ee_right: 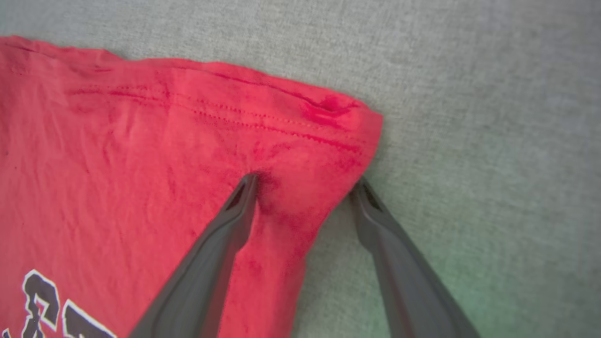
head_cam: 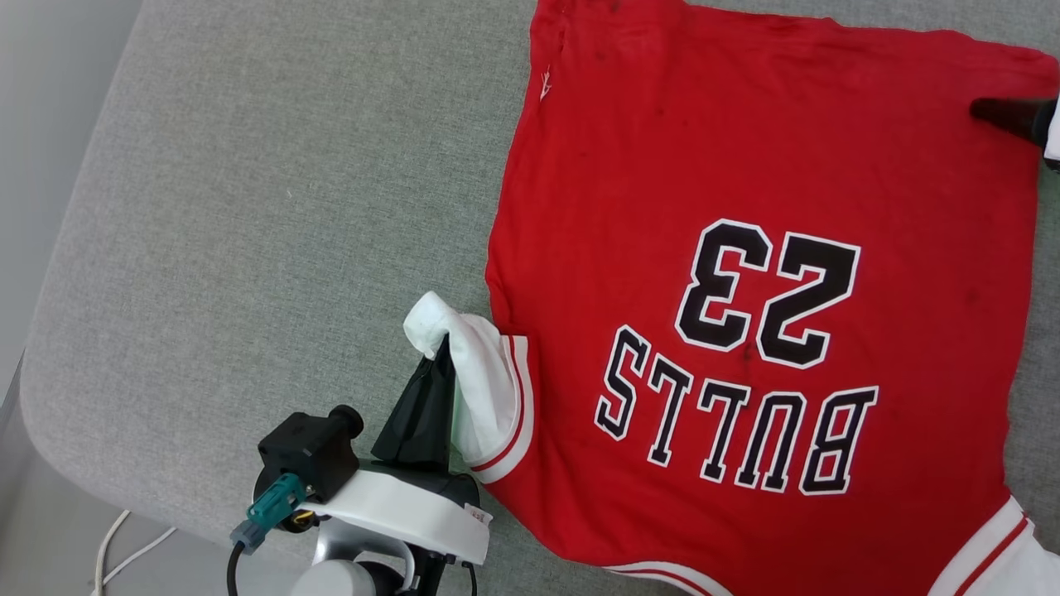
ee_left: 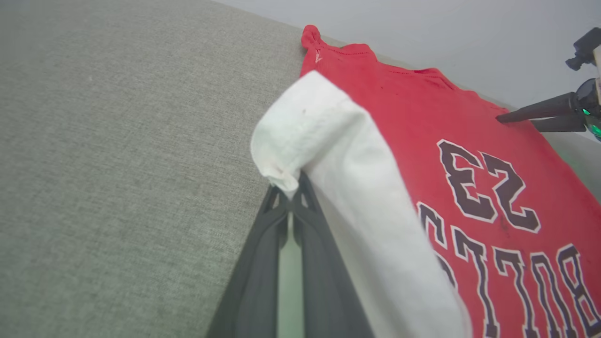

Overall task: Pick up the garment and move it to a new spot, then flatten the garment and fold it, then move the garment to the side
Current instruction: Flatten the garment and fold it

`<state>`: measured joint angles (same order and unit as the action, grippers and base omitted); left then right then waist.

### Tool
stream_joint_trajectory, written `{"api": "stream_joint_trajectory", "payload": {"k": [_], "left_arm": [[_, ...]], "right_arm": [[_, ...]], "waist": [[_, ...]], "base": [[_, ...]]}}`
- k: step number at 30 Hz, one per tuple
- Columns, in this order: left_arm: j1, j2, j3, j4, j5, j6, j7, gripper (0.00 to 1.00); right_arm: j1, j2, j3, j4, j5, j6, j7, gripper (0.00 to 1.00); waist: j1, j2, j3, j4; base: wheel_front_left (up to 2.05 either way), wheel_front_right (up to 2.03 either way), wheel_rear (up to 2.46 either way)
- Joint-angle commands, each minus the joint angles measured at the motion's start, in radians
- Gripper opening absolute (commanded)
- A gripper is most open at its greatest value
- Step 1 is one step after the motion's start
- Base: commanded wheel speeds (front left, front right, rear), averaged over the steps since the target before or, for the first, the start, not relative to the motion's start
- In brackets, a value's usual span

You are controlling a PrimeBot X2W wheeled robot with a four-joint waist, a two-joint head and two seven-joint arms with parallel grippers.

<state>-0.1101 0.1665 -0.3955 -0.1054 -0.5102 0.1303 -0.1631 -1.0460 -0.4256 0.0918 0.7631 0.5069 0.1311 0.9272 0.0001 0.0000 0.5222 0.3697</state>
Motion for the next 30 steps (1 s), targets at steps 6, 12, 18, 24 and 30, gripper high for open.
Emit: {"api": "stream_joint_trajectory", "payload": {"k": [6,12,18,24,30], "left_arm": [[-0.018,-0.001,-0.002,0.011,0.003,-0.003,-0.005,0.00],[0.001,0.008,0.005,0.030,-0.008,0.007,0.001,0.00],[0.036,0.043,0.042,0.054,-0.022,0.026,0.010,0.00],[0.084,0.085,0.088,0.067,-0.040,0.058,0.037,0.00],[0.151,0.128,0.135,0.071,-0.067,0.084,0.065,0.00]], "right_arm": [[0.116,0.043,0.027,0.114,-0.058,-0.001,0.139,0.00],[0.062,0.026,0.017,0.027,-0.060,-0.001,0.056,0.00],[0.069,-0.038,0.080,-0.125,-0.037,-0.001,-0.020,0.00],[0.237,-0.104,0.127,-0.301,0.032,-0.001,-0.069,0.00],[0.517,-0.133,0.093,-0.492,0.079,-0.001,-0.107,0.00]], "waist": [[-0.0001,0.0000,-0.003,0.002],[-0.0001,0.0000,-0.050,-0.008],[-0.0001,0.0000,-0.138,-0.067],[-0.0001,0.0000,-0.240,-0.155],[-0.0001,0.0000,-0.338,-0.248]], "base": [[0.00,0.00,0.00],[0.00,0.00,0.00],[0.00,0.00,0.00],[0.00,0.00,0.00],[0.00,0.00,0.00]]}}
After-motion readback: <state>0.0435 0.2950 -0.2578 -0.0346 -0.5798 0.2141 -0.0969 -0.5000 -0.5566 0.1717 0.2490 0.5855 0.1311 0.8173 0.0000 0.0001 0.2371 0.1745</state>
